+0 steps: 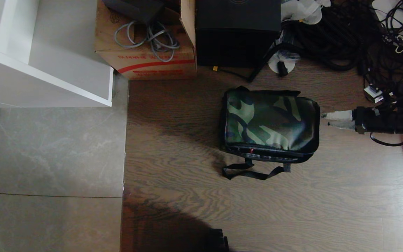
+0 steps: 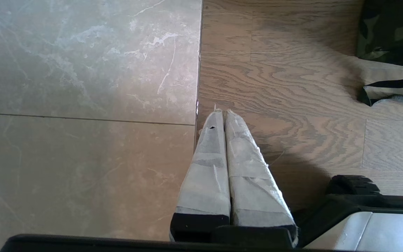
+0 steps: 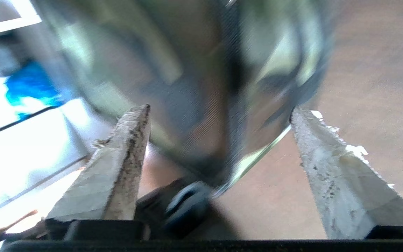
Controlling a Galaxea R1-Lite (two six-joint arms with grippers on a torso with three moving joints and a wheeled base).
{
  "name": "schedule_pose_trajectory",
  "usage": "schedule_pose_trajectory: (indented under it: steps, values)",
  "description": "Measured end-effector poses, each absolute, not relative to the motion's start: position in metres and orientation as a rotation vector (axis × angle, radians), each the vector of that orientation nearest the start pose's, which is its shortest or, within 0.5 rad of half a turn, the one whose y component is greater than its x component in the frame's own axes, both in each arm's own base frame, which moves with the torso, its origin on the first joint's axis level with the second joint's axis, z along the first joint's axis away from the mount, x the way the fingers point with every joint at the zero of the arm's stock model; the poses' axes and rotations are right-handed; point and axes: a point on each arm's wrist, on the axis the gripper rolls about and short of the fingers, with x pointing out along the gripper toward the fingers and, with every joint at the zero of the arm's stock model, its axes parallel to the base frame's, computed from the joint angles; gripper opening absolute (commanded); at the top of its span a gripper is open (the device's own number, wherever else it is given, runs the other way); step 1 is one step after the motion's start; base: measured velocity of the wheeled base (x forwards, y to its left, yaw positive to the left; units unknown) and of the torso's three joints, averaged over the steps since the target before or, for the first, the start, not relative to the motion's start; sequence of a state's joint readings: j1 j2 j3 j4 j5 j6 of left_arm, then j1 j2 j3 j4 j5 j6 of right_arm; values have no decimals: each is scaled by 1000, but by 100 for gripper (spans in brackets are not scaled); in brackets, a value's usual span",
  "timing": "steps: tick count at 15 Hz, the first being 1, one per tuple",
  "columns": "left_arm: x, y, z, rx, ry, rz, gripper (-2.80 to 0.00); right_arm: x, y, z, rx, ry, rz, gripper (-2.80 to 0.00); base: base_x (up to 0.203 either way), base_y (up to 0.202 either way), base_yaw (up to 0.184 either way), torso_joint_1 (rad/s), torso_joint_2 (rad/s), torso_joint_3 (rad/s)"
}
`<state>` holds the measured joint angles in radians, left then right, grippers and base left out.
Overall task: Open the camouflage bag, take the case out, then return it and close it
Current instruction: Open the top of the storage box
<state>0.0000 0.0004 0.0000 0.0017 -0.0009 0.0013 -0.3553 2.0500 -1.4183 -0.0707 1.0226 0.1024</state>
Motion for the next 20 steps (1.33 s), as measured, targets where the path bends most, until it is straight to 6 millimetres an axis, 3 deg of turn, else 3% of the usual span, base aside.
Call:
schedule_pose_trajectory:
  steps: [6, 11, 15, 20]
  values:
    - [-23, 0, 75, 1, 2, -1, -280, 356, -94, 168, 537, 614, 635, 0, 0, 0, 0, 0, 0, 0]
    - [-23, 0, 75, 0, 2, 0, -280, 364, -76, 155, 418, 635, 448, 0, 0, 0, 0, 0, 0, 0]
    - [-23, 0, 75, 0, 2, -1, -280, 366, -63, 151, 425, 663, 449, 0, 0, 0, 0, 0, 0, 0]
    - [-23, 0, 75, 1, 2, -1, -280, 363, -37, 162, 522, 696, 480, 0, 0, 0, 0, 0, 0, 0]
